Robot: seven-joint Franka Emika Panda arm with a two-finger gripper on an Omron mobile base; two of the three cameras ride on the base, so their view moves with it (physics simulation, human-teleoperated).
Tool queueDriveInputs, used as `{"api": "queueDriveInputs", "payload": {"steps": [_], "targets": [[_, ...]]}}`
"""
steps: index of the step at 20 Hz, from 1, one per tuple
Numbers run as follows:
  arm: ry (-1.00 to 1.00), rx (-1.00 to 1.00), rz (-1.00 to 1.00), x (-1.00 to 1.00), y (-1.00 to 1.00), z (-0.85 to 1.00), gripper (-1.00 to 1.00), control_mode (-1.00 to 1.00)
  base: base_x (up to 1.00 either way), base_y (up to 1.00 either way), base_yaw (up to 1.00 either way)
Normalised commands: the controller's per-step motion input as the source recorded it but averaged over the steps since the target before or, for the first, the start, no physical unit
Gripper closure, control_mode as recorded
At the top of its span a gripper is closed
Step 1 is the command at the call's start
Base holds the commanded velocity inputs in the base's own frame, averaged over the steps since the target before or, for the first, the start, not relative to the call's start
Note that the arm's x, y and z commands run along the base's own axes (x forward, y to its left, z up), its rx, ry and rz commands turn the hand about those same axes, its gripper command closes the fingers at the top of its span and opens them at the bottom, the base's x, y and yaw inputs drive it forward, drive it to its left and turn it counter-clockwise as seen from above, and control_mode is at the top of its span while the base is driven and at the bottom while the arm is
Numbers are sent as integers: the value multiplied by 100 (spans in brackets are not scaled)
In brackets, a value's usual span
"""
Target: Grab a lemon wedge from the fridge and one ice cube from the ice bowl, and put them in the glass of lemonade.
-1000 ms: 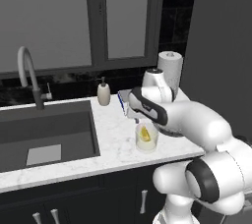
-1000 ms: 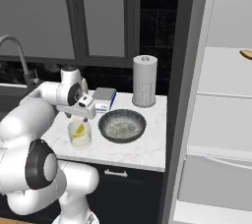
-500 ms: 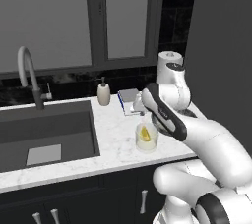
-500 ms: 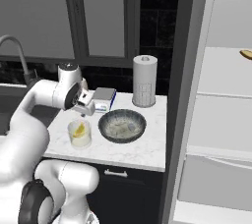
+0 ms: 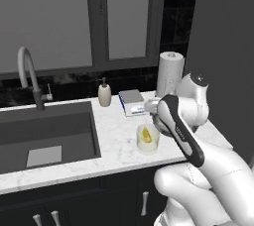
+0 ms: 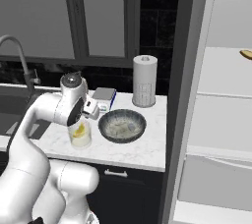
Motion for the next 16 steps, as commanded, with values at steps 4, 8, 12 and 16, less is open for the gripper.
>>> {"api": "queueDriveInputs", "payload": {"steps": [4, 8, 12, 16], "targets": [[-14, -5, 0, 14, -60, 15, -100, -100, 0, 0, 0], [9, -34, 0, 32, -46, 57, -100, -100, 0, 0, 0], [28, -38, 0, 44, -44, 48, -100, -100, 0, 0, 0], [30, -24, 0, 74, -31, 2, -100, -100, 0, 0, 0]]}}
